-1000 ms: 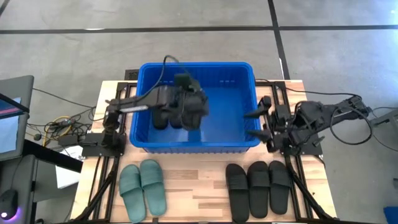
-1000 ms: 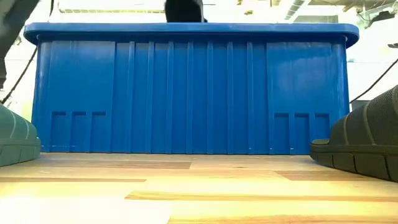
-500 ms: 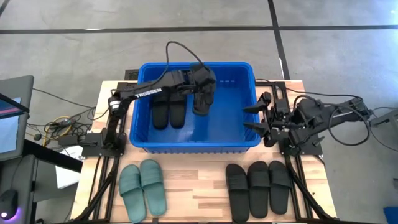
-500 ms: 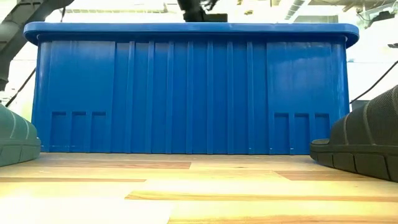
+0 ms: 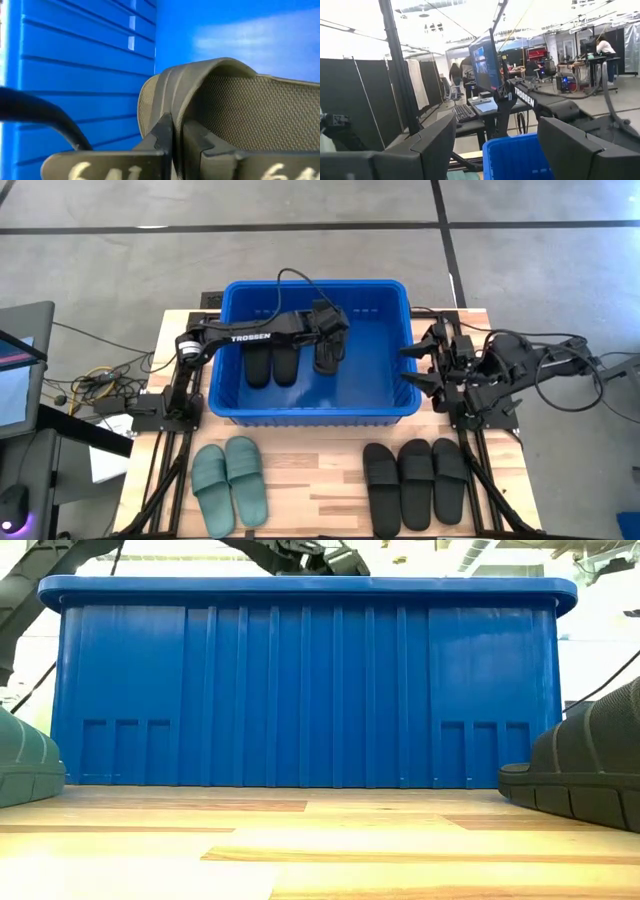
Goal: Pick and place slides into bin
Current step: Put the black slide into the blue bin
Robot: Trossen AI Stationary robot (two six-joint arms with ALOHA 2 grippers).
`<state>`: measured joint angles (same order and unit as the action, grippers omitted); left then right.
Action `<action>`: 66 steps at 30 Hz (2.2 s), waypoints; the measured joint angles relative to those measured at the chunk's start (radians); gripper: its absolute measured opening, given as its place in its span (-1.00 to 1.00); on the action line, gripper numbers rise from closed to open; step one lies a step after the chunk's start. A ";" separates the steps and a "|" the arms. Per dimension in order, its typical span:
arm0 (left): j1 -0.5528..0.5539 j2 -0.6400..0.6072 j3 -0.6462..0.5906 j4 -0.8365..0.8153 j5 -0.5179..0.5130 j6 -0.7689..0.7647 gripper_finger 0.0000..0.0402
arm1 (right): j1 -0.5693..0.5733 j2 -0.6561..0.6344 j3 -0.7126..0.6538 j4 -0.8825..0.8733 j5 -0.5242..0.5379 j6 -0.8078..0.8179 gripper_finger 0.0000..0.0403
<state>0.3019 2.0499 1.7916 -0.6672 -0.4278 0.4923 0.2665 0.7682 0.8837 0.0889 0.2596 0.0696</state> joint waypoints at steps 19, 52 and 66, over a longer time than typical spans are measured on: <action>0.071 -0.001 -0.229 0.183 -0.008 -0.035 -1.00 | 0.000 -0.017 0.000 -0.030 0.000 0.001 0.32; 0.162 -0.002 -0.243 0.163 0.135 -0.031 -0.54 | -0.001 -0.016 0.000 -0.043 0.001 0.001 0.32; 0.163 -0.002 -0.243 0.080 0.137 -0.038 -0.33 | 0.001 -0.016 0.000 -0.053 0.001 0.002 0.32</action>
<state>0.4648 2.0480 1.5482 -0.5872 -0.2909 0.4544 0.2674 0.7525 0.8837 0.0357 0.2604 0.0711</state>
